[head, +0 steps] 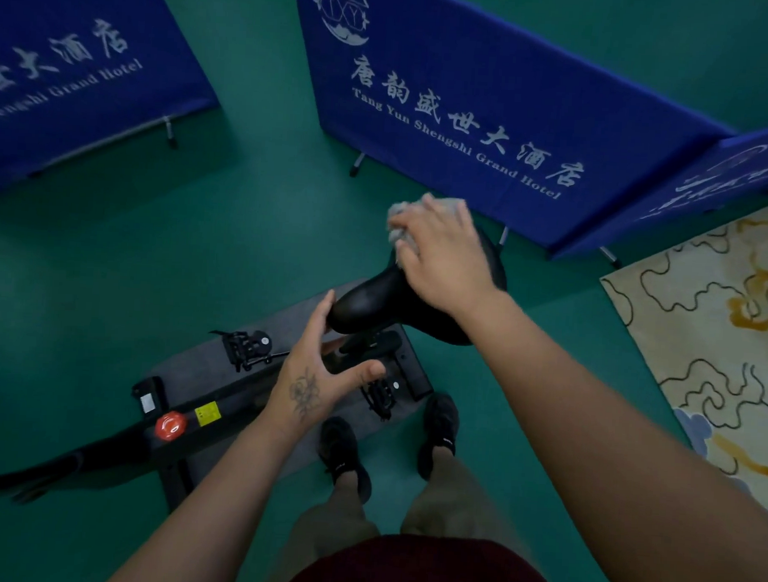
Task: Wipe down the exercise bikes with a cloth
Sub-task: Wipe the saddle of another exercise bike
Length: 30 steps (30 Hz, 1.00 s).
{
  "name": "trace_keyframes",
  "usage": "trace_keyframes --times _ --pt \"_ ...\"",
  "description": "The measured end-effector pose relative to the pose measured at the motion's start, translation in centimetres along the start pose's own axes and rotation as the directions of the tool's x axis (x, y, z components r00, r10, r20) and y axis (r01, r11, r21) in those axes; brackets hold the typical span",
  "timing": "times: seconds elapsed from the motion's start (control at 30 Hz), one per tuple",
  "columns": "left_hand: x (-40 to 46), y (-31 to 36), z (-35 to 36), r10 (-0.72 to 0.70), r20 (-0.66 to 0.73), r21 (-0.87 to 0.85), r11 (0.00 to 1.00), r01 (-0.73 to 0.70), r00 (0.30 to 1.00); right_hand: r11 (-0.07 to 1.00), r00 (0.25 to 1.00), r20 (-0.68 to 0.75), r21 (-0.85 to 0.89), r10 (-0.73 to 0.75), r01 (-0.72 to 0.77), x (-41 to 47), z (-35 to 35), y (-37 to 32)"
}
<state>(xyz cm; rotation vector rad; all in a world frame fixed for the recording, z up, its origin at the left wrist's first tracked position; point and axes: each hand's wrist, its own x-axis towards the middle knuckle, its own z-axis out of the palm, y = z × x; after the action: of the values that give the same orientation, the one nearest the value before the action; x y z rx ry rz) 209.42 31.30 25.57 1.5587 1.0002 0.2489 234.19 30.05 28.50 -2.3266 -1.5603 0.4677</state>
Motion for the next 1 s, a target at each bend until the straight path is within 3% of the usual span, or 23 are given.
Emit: trace_keyframes --times 0.1,0.33,0.4,0.53,0.93,1.0 --pt "-0.2 0.5 0.2 -0.013 -0.013 -0.081 0.997 0.011 1.000 0.990 0.990 0.078 0.095 -0.115 0.107 -1.7 1.4 -2.8" --pt "-1.0 1.8 0.0 0.047 -0.051 -0.185 0.981 -0.055 0.998 0.889 0.958 0.152 0.431 -0.241 0.155 -4.9 0.4 -4.8" --pt "-1.2 2.7 -0.3 0.081 -0.080 -0.184 0.978 -0.094 0.994 0.794 0.961 0.172 0.604 -0.219 0.073 -5.4 -0.4 -5.2" --pt "-0.7 4.0 -1.3 0.069 -0.165 -0.274 0.955 -0.113 0.984 0.500 0.976 0.174 0.861 -0.130 -0.087 -5.8 -2.9 -5.8" --pt "0.3 10.6 -3.2 0.133 -0.195 -0.463 0.861 -0.210 0.972 0.206 0.978 0.130 0.974 -0.161 -0.095 -5.7 -9.6 -6.2" --pt "-0.1 11.8 -3.5 0.135 -0.199 -0.476 0.852 -0.216 0.971 0.241 0.984 0.092 0.969 -0.155 -0.053 -5.6 -10.6 -6.3"
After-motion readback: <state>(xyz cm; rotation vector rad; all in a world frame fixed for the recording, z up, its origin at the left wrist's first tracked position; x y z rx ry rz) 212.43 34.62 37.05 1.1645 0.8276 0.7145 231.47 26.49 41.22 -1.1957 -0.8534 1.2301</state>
